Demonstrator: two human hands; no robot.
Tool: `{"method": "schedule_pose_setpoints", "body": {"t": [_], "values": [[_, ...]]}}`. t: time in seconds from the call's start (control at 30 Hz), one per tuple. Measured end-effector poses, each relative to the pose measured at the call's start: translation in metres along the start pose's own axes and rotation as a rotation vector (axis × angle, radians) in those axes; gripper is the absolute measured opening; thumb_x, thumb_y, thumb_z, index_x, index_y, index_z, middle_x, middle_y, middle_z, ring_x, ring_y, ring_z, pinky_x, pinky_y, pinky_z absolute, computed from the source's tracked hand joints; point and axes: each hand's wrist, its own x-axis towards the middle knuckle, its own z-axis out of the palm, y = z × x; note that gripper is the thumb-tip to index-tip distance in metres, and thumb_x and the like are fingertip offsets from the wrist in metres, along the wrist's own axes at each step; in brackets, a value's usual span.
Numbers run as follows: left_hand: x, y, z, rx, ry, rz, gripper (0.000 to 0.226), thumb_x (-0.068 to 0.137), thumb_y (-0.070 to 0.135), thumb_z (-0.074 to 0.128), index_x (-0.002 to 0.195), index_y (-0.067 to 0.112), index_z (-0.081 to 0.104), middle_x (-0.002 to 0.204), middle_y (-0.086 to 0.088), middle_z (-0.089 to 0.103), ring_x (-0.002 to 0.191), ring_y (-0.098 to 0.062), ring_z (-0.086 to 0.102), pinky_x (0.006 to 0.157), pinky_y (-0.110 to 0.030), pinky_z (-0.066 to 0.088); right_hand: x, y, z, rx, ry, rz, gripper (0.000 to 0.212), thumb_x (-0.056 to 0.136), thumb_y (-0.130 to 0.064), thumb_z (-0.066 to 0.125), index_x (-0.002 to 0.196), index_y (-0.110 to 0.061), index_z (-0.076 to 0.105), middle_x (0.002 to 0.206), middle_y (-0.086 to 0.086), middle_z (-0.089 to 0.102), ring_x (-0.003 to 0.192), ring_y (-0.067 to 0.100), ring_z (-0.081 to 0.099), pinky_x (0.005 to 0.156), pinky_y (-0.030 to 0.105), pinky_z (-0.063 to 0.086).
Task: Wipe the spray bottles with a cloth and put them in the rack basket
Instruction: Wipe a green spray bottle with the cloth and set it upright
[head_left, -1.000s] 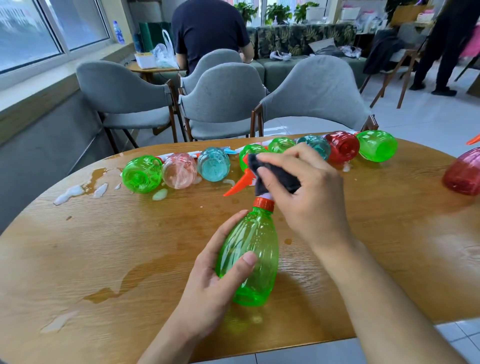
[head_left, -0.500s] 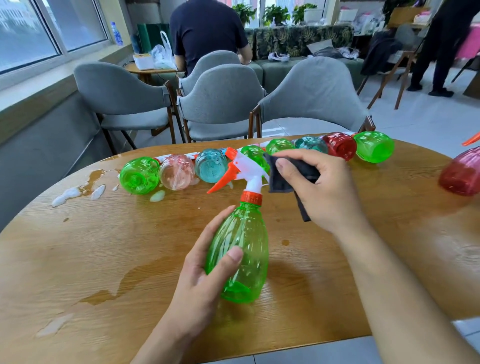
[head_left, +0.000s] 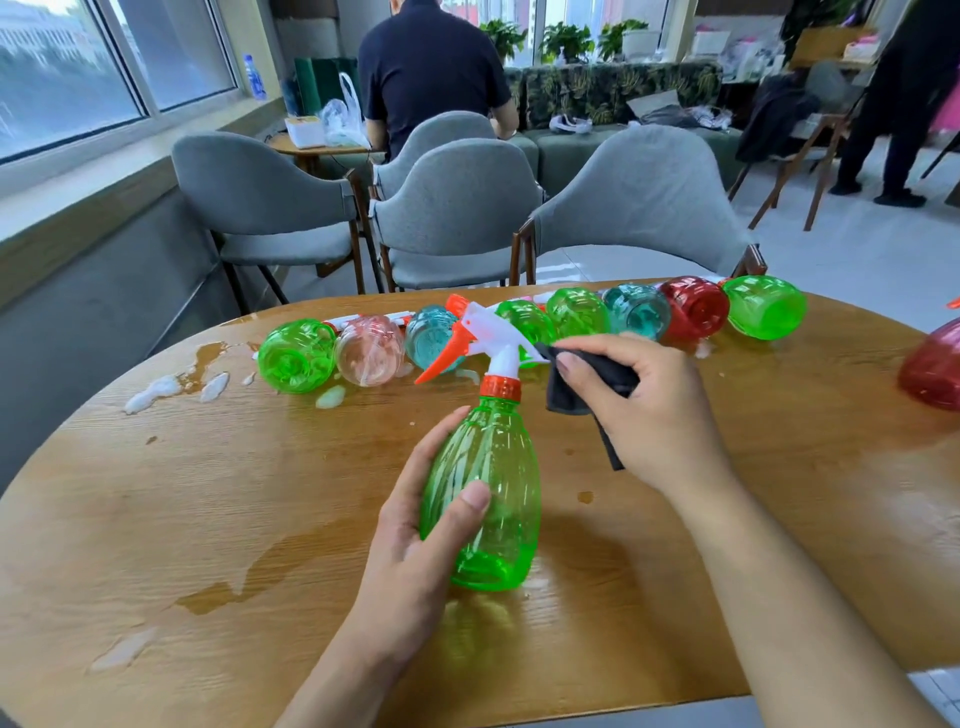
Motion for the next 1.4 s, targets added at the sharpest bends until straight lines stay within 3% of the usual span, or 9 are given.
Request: {"method": "schedule_pose_setpoints", "body": {"t": [0.2,0.33,0.57,0.7,0.8,0.97,1.07,1.3,1.4], "values": [[0.014,-0.006,-0.003,-0.005,0.226,-0.036,0.055,0.082,0.060,0.072,0.134,0.065,0.056,0.132,0.028,0.069,0.126,0.000,0.065,0.106,-0.037,0.058,-0.029,-0.035,0.026,1.020,-0.120,0.463,0.019,0.085,-0.027,0.066,0.090,-0.021,0.083,0.086,-0.002,0.075,0.068,0.006,0.067,0.053,0.017,0.050],[0.017,-0.004,-0.003,-0.097,0.169,-0.063,0.057,0.091,0.062,0.063,0.147,0.059,0.053,0.157,0.015,0.056,0.148,-0.017,0.052,0.120,-0.063,0.039,-0.040,-0.040,0.046,1.003,-0.144,0.463,0.021,0.085,-0.022,0.065,0.088,-0.022,0.086,0.098,0.001,0.079,0.083,0.005,0.073,0.069,0.017,0.056],[0.011,-0.004,-0.011,-0.181,0.114,-0.151,0.072,0.067,0.060,0.092,0.132,0.037,0.070,0.132,-0.007,0.075,0.125,-0.030,0.071,0.108,-0.054,0.053,-0.043,-0.031,0.049,1.089,-0.161,0.585,0.022,0.080,-0.029,0.076,0.097,-0.019,0.086,0.109,0.007,0.078,0.093,0.014,0.074,0.077,0.023,0.060],[0.012,-0.001,-0.009,-0.082,0.207,-0.131,0.058,0.077,0.049,0.088,0.128,0.048,0.061,0.120,0.012,0.078,0.115,-0.013,0.074,0.091,-0.027,0.060,-0.044,-0.032,0.049,1.119,-0.262,0.555,0.059,0.054,-0.049,0.101,0.101,-0.018,0.084,0.110,0.007,0.079,0.096,0.013,0.074,0.082,0.025,0.061],[0.011,0.001,-0.009,-0.131,0.140,-0.149,0.052,0.090,0.043,0.080,0.135,0.053,0.056,0.132,0.013,0.074,0.124,-0.012,0.070,0.102,-0.037,0.057,-0.041,-0.039,0.050,1.113,-0.222,0.566,0.022,0.072,-0.032,0.086,0.090,-0.019,0.086,0.098,0.005,0.079,0.080,0.008,0.074,0.066,0.019,0.058],[0.009,0.003,-0.011,-0.115,0.104,-0.102,0.076,0.073,0.042,0.088,0.142,0.035,0.058,0.130,0.002,0.076,0.119,-0.018,0.073,0.090,-0.026,0.060,-0.040,-0.029,0.047,1.134,-0.137,0.631,0.027,0.080,-0.028,0.070,0.099,-0.015,0.084,0.111,0.012,0.078,0.089,0.015,0.074,0.073,0.025,0.061],[0.010,0.000,-0.008,-0.084,0.168,-0.078,0.066,0.072,0.044,0.089,0.133,0.033,0.066,0.122,0.002,0.079,0.115,-0.019,0.075,0.090,-0.026,0.059,-0.044,-0.037,0.048,1.147,-0.174,0.615,0.025,0.082,-0.021,0.065,0.098,-0.010,0.081,0.093,0.008,0.077,0.070,0.010,0.072,0.054,0.020,0.056],[0.006,0.002,-0.012,-0.064,0.076,-0.068,0.076,0.074,0.045,0.085,0.144,0.045,0.056,0.137,0.006,0.072,0.127,-0.016,0.070,0.101,-0.031,0.058,-0.041,-0.020,0.055,1.127,-0.119,0.642,0.044,0.076,-0.034,0.089,0.114,-0.014,0.081,0.126,0.014,0.074,0.115,0.025,0.068,0.107,0.045,0.049],[0.004,0.002,-0.007,-0.012,0.125,-0.027,0.072,0.073,0.043,0.087,0.139,0.049,0.059,0.134,0.008,0.074,0.122,-0.014,0.071,0.104,-0.030,0.057,-0.044,-0.020,0.056,1.125,-0.117,0.651,0.023,0.082,-0.028,0.076,0.101,-0.019,0.085,0.111,0.006,0.079,0.098,0.013,0.072,0.091,0.031,0.056]]}}
